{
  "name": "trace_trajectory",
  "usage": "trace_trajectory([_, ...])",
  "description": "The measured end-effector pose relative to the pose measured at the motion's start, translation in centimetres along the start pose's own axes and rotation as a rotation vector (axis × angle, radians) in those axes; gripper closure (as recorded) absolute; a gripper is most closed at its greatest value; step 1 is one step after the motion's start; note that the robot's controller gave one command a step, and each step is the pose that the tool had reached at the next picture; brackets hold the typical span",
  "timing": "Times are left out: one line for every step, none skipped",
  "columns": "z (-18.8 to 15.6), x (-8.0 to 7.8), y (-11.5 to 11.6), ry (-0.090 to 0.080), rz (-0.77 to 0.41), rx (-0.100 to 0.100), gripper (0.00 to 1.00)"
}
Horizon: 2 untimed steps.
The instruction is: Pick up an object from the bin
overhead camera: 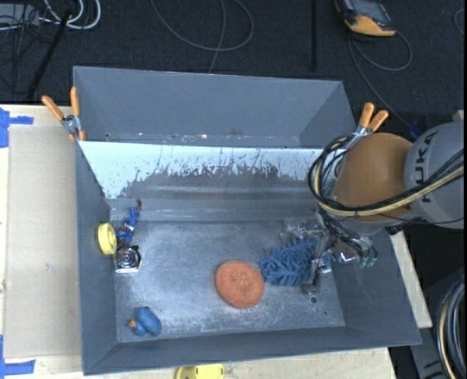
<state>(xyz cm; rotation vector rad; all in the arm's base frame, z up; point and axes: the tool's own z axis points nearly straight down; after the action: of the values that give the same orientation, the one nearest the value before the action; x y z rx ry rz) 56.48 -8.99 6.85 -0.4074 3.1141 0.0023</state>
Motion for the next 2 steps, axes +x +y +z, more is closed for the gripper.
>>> trace_trajectory([-0.05,-0.19,0.30,-0.001,-0.033,0.000,1.00])
trace_trajectory([-0.05,-0.19,0.29,-0.001,-0.033,0.000,1.00])
